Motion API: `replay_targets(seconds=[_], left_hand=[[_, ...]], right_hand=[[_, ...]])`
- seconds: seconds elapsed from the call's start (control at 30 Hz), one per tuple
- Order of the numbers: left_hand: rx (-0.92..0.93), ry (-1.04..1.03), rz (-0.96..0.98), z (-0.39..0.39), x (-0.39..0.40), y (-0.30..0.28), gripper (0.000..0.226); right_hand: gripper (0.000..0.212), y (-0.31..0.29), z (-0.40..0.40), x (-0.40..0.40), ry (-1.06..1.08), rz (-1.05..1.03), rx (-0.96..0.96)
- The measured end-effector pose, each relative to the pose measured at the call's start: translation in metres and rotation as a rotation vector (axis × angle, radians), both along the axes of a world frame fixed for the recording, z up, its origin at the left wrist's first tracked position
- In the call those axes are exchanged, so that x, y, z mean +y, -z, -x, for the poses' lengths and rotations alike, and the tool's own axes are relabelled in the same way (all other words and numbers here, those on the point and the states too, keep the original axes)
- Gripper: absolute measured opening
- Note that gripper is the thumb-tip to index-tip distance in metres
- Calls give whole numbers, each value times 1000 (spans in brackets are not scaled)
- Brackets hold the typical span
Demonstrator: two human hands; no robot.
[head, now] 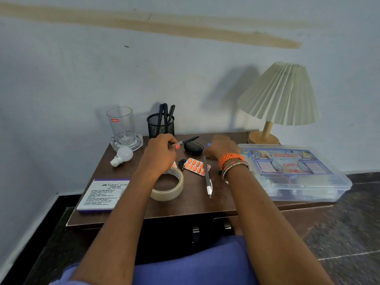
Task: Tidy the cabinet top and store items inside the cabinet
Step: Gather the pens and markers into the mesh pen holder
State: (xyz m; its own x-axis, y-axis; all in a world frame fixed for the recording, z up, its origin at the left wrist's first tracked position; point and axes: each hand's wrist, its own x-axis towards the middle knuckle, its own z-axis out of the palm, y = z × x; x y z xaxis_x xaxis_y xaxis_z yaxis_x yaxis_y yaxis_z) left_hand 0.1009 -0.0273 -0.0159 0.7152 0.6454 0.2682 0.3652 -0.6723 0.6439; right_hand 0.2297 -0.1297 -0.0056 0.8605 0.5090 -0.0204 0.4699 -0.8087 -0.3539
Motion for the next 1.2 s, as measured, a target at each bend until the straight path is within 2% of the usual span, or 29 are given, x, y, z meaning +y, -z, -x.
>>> replay_targets(seconds=[0.03,0.1,0.2,0.33,0.4,0.5,0.63,0.77,0.97,1.13,1.2], left_hand=[[-2,-2,1,0,0,0,10],[-8,-11,3,0,0,0,11],[-27,-39,7,-1,0,-2,12],[-71,-65,24,0,-2,-5,12],[-87,-68,27,0,-3,-6,12],[-102,-77,30,0,-3,-7,13],[-107,-83,32,1,-3,-7,13],[-109,-83,41,1,-4,-8,13],[-119,-83,36,3,-6,-10,14],[-127,-93,49,2,-8,-12,15],[-143,-94,52,2,-10,-13,15]], right_hand=[[35,0,-2,2,6,-129,-7],[33,-2,-2,9,-1,-515,15],[27,-8,0,16,48,-1027,198],[25,-9,-4,16,100,-1243,532],[26,-8,-5,15,95,-1282,647],[28,-7,-5,13,80,-1277,709],[30,-9,-2,11,64,-1384,849],[30,-10,0,13,63,-1407,896],[28,-14,4,13,23,-1361,878],[13,-15,6,13,-17,-1229,765],[14,-15,9,16,-27,-1161,712]])
